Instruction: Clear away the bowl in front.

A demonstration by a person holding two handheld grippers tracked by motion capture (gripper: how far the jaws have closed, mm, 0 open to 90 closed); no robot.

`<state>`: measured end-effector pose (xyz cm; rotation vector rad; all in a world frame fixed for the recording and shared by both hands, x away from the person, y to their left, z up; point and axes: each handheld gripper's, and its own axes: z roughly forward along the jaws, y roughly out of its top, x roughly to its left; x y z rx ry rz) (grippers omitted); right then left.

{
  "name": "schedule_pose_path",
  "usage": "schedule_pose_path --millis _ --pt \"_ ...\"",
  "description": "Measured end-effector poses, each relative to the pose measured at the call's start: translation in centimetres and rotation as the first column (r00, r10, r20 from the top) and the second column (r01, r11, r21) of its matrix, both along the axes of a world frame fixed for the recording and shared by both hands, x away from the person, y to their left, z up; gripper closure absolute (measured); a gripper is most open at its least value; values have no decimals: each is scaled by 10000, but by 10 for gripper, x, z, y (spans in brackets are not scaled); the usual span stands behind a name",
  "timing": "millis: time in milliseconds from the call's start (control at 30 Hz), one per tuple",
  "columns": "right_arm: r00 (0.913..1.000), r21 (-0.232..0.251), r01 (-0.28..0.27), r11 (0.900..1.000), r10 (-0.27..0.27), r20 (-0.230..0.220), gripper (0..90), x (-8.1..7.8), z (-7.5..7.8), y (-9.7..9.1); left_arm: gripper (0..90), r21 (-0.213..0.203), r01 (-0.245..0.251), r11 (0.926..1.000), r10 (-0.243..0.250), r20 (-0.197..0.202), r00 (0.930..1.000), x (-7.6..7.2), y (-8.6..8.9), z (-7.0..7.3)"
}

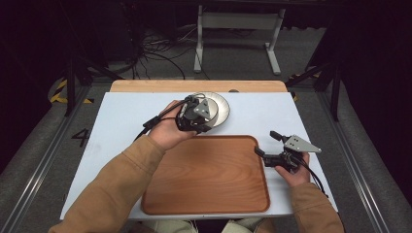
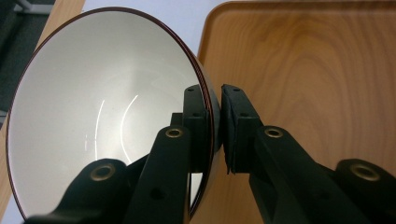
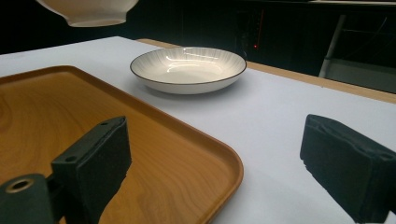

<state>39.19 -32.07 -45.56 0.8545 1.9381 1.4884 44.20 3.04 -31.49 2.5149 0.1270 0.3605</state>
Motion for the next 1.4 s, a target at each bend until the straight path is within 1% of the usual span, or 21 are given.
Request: schedule_pose_path --millis 133,167,200,233,267,300,367,500,567,667,700,767,867,1000,1100,1267,1367,1400 --pt "10000 -7 2 10000 -2 3 90 0 0 0 813 59 241 9997 -241 12 9997 -9 3 2" --pt "10000 -6 0 10000 0 0 90 0 0 0 813 59 241 9997 -241 12 9997 -9 3 2" --pt "10000 -6 2 10000 -2 -2 89 0 0 0 813 62 369 9993 -369 -13 9993 -14 4 3" --pt "10000 -5 2 10000 -2 -2 89 0 0 0 813 62 369 9993 -369 -13 9993 -14 4 3" --pt "10000 -7 1 10000 -1 -1 89 0 0 0 813 53 486 9988 -486 -35 9988 -18 4 3" --pt "10000 -12 3 10000 -3 5 89 0 0 0 813 53 486 9988 -486 -35 9988 -18 4 3" --pt "10000 -9 1 10000 -1 2 89 0 0 0 813 72 601 9982 -601 -4 9982 -22 4 4" --pt "10000 -9 1 10000 -1 4 88 0 0 0 813 99 826 9965 -825 -64 9966 -29 3 5" --pt "10000 -9 2 10000 -2 6 88 0 0 0 813 145 857 9962 -856 -87 9963 -32 3 5" --pt "10000 -9 0 10000 0 3 88 0 0 0 813 376 1040 9939 -1032 -211 9944 -37 2 5" --pt "10000 -10 0 10000 0 2 88 0 0 0 813 376 1040 9939 -1032 -211 9944 -37 2 5" --pt "10000 -13 -2 10000 2 5 88 0 0 0 813 493 1202 9915 -1187 -322 9924 -40 0 3" --pt "10000 -15 1 10000 -1 10 88 0 0 0 813 537 1282 9903 -1257 -473 9909 -45 0 0" --pt "10000 -10 -2 10000 2 2 88 0 0 0 812 664 1489 9866 -1459 -481 9881 -49 -1 -3" --pt "10000 -14 9 10000 -9 14 87 0 0 0 812 849 1601 9834 -1555 -589 9861 -52 -2 -6" --pt "10000 -16 3 10000 -3 10 87 0 0 0 812 900 1795 9796 -1726 -796 9818 -58 -3 -12" --pt "10000 -20 17 10000 -17 16 87 0 0 0 812 1066 1957 9748 -1864 -916 9782 -61 -4 -17" --pt "10000 -18 17 10000 -17 17 87 0 0 0 812 1108 1962 9743 -1864 -933 9780 -62 -4 -18"
